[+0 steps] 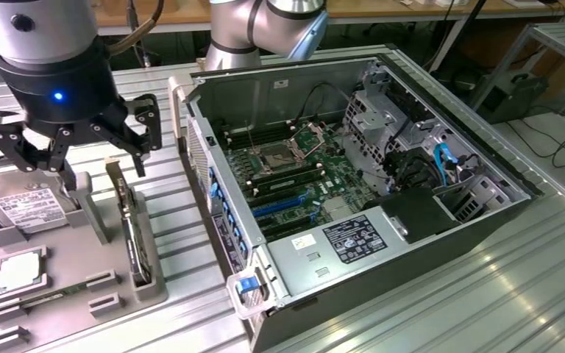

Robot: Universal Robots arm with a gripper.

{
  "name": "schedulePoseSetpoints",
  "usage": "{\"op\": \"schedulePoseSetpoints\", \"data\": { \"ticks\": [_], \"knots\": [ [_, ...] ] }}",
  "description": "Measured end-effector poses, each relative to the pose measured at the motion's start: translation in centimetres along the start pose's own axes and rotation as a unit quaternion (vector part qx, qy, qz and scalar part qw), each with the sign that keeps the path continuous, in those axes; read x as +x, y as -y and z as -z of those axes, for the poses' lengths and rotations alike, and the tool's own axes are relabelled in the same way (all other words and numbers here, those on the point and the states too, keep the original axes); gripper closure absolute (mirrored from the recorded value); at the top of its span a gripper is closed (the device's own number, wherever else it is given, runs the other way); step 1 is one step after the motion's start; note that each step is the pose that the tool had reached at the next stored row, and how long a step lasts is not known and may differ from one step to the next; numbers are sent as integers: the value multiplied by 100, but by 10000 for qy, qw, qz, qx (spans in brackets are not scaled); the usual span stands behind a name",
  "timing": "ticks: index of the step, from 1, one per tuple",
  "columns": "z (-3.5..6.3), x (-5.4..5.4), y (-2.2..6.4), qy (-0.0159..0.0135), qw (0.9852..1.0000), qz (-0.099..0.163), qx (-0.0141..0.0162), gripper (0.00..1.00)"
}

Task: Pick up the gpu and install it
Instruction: 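Pick up the gpu and move the gpu toward the slot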

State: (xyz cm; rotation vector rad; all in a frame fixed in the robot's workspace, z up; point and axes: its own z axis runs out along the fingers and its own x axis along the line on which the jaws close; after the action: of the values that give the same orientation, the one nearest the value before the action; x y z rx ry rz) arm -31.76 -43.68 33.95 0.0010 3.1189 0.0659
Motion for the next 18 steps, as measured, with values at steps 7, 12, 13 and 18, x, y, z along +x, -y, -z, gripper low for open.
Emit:
{"op": "schedulePoseSetpoints", "data": {
  "ticks": [7,12,13,18],
  "knots": [
    [-295,6,68,-14,9998,194,53,22],
    [-408,9,109,-15,9998,194,53,22],
    [-436,9,110,-15,9998,195,53,22],
    [-539,11,115,-15,9998,194,53,22]
  ]
}}
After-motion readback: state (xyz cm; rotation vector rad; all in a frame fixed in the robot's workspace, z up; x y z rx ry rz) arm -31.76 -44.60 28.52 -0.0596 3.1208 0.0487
